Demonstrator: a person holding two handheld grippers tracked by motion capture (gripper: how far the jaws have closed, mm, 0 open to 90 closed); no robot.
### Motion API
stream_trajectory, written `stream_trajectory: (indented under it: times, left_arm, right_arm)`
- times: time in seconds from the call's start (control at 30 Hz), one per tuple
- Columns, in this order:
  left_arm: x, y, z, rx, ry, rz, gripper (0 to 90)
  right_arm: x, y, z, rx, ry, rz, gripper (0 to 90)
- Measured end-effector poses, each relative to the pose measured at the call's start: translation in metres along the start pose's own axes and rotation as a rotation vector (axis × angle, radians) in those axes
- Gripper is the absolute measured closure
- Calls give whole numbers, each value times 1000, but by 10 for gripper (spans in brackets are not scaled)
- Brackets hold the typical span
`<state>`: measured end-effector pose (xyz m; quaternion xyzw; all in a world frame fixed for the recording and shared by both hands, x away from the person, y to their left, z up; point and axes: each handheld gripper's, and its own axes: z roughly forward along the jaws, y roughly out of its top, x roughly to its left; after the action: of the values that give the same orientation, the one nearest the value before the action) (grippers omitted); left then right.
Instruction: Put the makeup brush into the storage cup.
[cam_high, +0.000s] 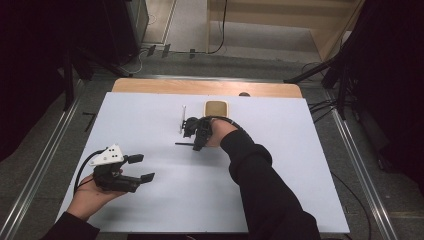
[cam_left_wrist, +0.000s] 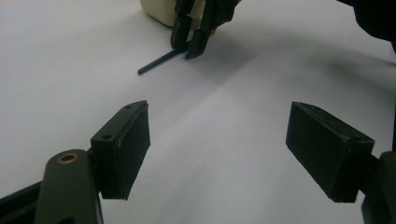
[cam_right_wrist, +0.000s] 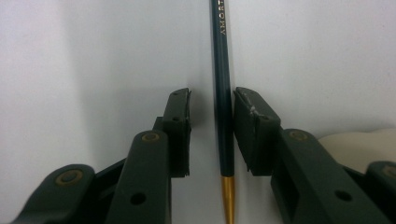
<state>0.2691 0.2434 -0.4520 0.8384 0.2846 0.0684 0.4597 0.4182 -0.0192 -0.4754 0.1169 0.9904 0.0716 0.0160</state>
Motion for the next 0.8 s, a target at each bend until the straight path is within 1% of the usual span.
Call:
stream_trajectory:
  times: [0.1, 0.13, 0.23, 0.33, 0.63, 0.67, 0.73, 0.77, 0.8]
  left_arm:
    - [0, 0, 0, -2, -1, 0, 226]
    - [0, 0, 0, -2, 0, 0, 226]
    - [0, 0, 0, 0, 0, 0, 227]
    - [0, 0, 0, 1, 0, 2, 227]
    - [0, 0, 1, -1, -2, -3, 227]
    - [0, 0, 1, -1, -2, -3, 226]
    - [0, 0, 1, 0, -2, -3, 227]
    - [0, 0, 1, 0, -1, -3, 227]
    - [0, 0, 1, 1, 0, -4, 227]
  right_arm:
    - [-1, -1, 0, 2, 1, -5, 717]
    - [-1, -1, 0, 3, 5, 3, 734]
    - [-1, -2, 0, 12, 4, -4, 795]
    - [-1, -2, 0, 17, 7, -3, 832]
    - [-1, -1, -1, 28, 3, -15, 845]
    - [-1, -1, -1, 28, 6, -10, 845]
    - [-2, -2, -1, 13, 22, 10, 845]
    - [-2, -2, -3, 5, 22, 13, 845]
    - [-3, -3, -5, 2, 36, 20, 845]
